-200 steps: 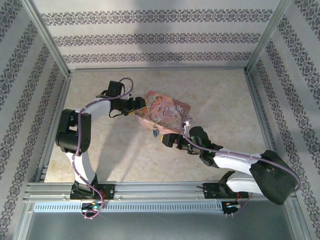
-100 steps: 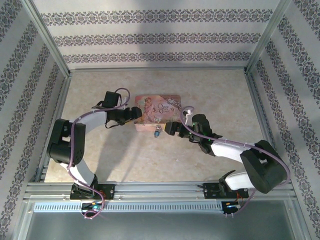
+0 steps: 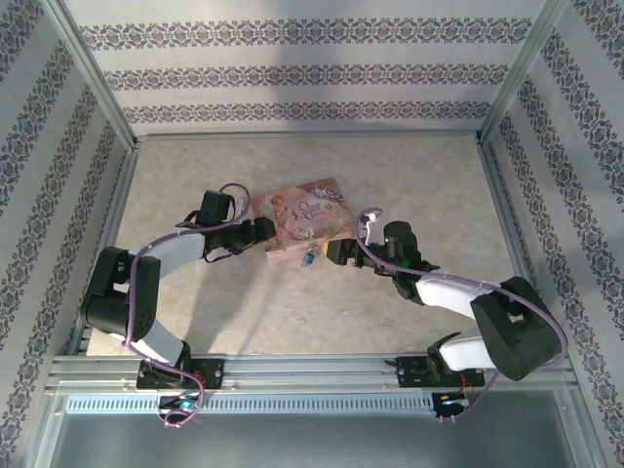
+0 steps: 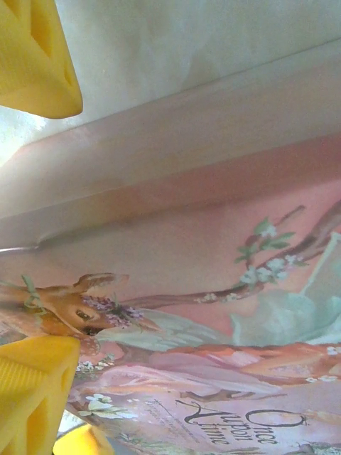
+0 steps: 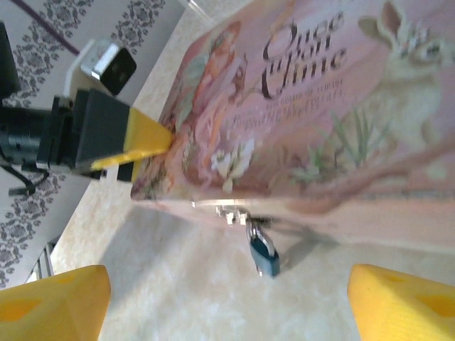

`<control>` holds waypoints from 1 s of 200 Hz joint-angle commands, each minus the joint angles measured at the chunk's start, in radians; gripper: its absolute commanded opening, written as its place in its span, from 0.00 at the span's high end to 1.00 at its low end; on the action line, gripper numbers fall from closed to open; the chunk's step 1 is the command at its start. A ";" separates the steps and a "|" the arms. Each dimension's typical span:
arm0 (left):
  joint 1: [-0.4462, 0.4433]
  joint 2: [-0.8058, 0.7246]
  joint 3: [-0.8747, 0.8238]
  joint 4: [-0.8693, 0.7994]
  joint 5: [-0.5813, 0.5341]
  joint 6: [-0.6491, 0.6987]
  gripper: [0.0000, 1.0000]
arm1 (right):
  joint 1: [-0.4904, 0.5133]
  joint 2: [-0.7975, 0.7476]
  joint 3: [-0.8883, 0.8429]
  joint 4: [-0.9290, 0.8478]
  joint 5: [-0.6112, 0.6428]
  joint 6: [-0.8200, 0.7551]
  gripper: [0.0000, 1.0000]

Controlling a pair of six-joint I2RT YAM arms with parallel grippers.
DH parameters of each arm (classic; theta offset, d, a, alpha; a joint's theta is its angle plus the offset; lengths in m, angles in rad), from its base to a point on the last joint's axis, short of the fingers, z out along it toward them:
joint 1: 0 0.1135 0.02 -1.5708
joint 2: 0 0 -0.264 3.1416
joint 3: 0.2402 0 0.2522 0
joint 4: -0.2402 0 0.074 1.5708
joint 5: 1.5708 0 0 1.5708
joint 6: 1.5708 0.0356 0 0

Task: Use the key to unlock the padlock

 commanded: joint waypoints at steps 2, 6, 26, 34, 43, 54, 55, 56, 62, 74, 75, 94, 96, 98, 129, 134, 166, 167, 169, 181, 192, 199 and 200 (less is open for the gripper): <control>-0.016 0.002 -0.026 -0.044 -0.041 -0.010 0.21 | 0.056 0.009 -0.054 0.088 0.024 0.004 0.16; -0.016 0.002 -0.025 -0.043 -0.044 -0.010 0.22 | 0.067 0.019 -0.055 0.105 0.034 0.008 0.17; -0.015 0.006 -0.025 -0.042 -0.053 -0.018 0.22 | 0.112 0.101 -0.087 0.214 0.075 0.050 0.22; -0.016 0.007 -0.026 -0.038 -0.052 -0.021 0.22 | 0.126 0.138 -0.088 0.257 0.099 0.070 0.24; -0.016 0.007 -0.025 -0.034 -0.052 -0.023 0.22 | 0.147 0.177 -0.087 0.303 0.136 0.083 0.26; -0.016 0.007 -0.022 -0.035 -0.052 -0.024 0.22 | 0.167 0.222 -0.077 0.324 0.179 0.089 0.28; -0.016 0.007 -0.023 -0.035 -0.052 -0.024 0.22 | 0.169 0.226 -0.075 0.325 0.182 0.089 0.28; -0.016 0.007 -0.022 -0.034 -0.052 -0.024 0.22 | 0.171 0.230 -0.073 0.327 0.185 0.090 0.28; -0.015 0.007 -0.020 -0.034 -0.052 -0.023 0.22 | 0.181 0.254 -0.067 0.337 0.197 0.095 0.29; -0.016 0.005 -0.020 -0.034 -0.051 -0.026 0.22 | 0.189 0.310 -0.044 0.383 0.195 0.110 0.32; -0.015 0.005 -0.018 -0.034 -0.051 -0.026 0.22 | 0.190 0.315 -0.040 0.388 0.195 0.112 0.32; -0.016 0.003 -0.016 -0.032 -0.050 -0.027 0.21 | 0.197 0.380 -0.020 0.444 0.197 0.131 0.37; -0.016 0.002 -0.016 -0.032 -0.050 -0.027 0.22 | 0.198 0.384 -0.018 0.448 0.199 0.131 0.37; -0.016 0.002 -0.016 -0.033 -0.050 -0.027 0.22 | 0.198 0.388 -0.018 0.449 0.200 0.133 0.38; -0.016 -0.005 -0.020 -0.029 -0.051 -0.030 0.22 | 0.196 0.444 -0.001 0.473 0.205 0.137 0.43; -0.016 -0.006 -0.020 -0.030 -0.052 -0.031 0.22 | 0.195 0.453 0.004 0.479 0.202 0.139 0.45; -0.016 -0.004 -0.020 -0.025 -0.051 -0.035 0.22 | 0.196 0.491 0.023 0.495 0.199 0.148 0.51; -0.016 -0.004 -0.020 -0.025 -0.051 -0.035 0.22 | 0.196 0.492 0.023 0.495 0.198 0.149 0.51; -0.016 -0.004 -0.020 -0.024 -0.051 -0.035 0.22 | 0.195 0.493 0.024 0.496 0.198 0.148 0.51; -0.016 -0.003 -0.019 -0.024 -0.051 -0.035 0.22 | 0.196 0.503 0.030 0.500 0.195 0.151 0.52; -0.016 -0.001 -0.018 -0.024 -0.051 -0.036 0.22 | 0.197 0.509 0.030 0.504 0.197 0.152 0.54; -0.016 -0.001 -0.017 -0.023 -0.052 -0.036 0.22 | 0.197 0.513 0.032 0.504 0.197 0.152 0.55; -0.016 -0.001 -0.017 -0.024 -0.051 -0.036 0.22 | 0.197 0.514 0.032 0.504 0.198 0.151 0.55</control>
